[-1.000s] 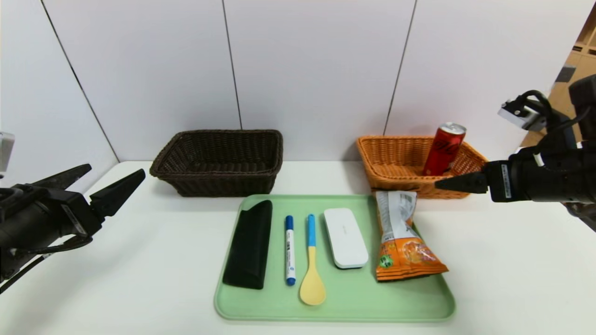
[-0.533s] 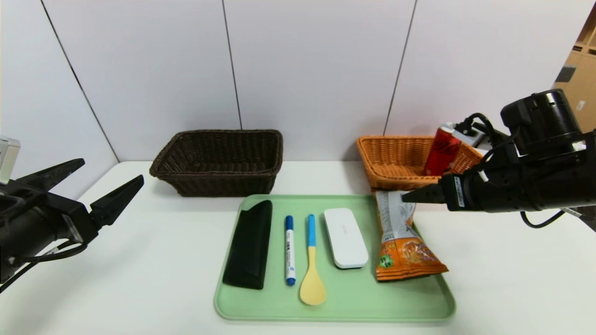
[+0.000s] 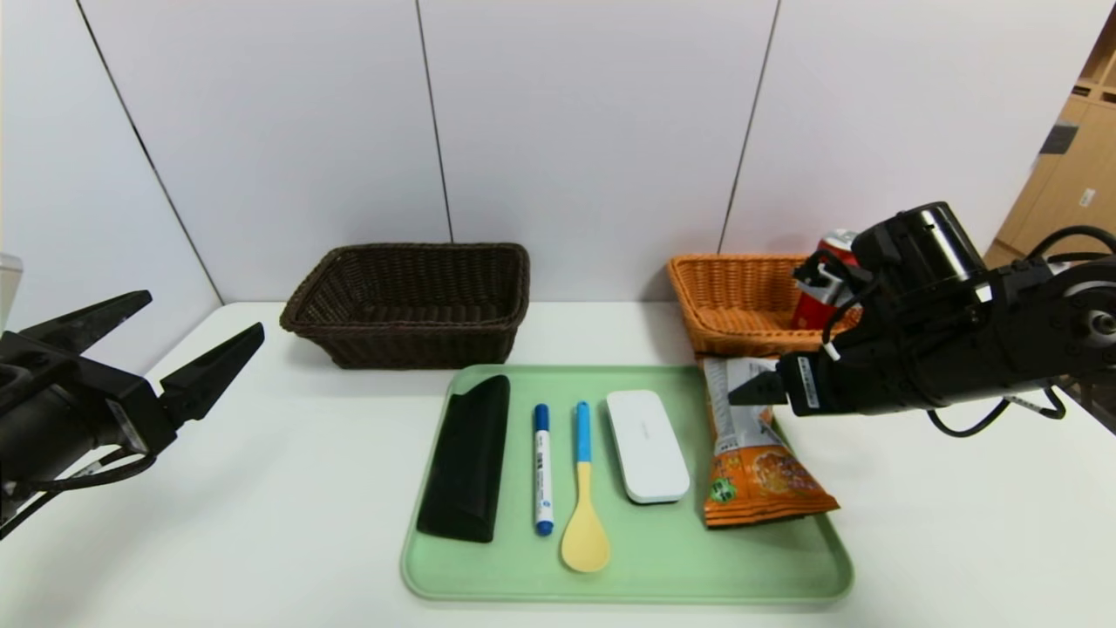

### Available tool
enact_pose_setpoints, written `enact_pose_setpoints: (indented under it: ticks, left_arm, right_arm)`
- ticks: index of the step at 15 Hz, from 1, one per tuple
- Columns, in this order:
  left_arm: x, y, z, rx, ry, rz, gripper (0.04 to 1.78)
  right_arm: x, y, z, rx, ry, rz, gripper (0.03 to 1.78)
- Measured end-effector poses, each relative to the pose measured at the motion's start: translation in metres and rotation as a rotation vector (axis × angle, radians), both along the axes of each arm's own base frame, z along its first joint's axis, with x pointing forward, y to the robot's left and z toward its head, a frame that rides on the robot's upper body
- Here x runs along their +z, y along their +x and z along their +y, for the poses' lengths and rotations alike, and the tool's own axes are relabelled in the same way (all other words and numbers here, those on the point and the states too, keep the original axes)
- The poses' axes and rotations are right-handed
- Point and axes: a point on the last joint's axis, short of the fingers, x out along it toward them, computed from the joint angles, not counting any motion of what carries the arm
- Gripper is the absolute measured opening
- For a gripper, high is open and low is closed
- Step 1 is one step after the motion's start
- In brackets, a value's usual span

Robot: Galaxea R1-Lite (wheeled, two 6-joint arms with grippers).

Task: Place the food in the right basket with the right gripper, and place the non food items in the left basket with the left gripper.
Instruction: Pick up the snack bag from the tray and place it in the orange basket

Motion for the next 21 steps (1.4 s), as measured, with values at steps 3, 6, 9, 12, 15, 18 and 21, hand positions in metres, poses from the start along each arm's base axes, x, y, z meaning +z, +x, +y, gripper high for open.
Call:
enact_pose_setpoints:
  ticks: [3, 6, 9, 12, 15, 18, 21]
  left_arm:
    - [-0.002, 0.0, 0.0, 0.0, 0.001, 0.008, 1.69]
    - [-0.003, 0.001, 0.0, 0.001, -0.007, 0.015, 1.69]
    - [-0.003, 0.004, 0.0, 0.001, -0.006, 0.019, 1.69]
    - [-0.003, 0.006, 0.0, 0.002, -0.007, 0.023, 1.69]
    - [-0.003, 0.009, -0.001, 0.004, -0.007, 0.028, 1.69]
    - [-0.003, 0.011, -0.001, 0.006, -0.007, 0.03, 1.69]
    - [-0.001, 0.014, -0.001, 0.004, -0.006, 0.029, 1.69]
  right_arm:
    - [-0.012, 0.012, 0.004, 0.0, -0.005, 0.01, 1.69]
    - [-0.021, 0.023, 0.01, 0.008, 0.003, -0.004, 1.69]
    - [-0.027, 0.026, 0.014, 0.017, -0.001, 0.011, 1.69]
    - [-0.029, 0.028, 0.015, 0.02, -0.005, 0.016, 1.55]
    - [-0.026, 0.032, 0.017, 0.02, 0.008, -0.018, 1.09]
    - [-0.026, 0.032, 0.017, 0.023, 0.007, -0.021, 0.78]
    - [-0.024, 0.032, 0.018, 0.035, 0.001, -0.03, 0.2]
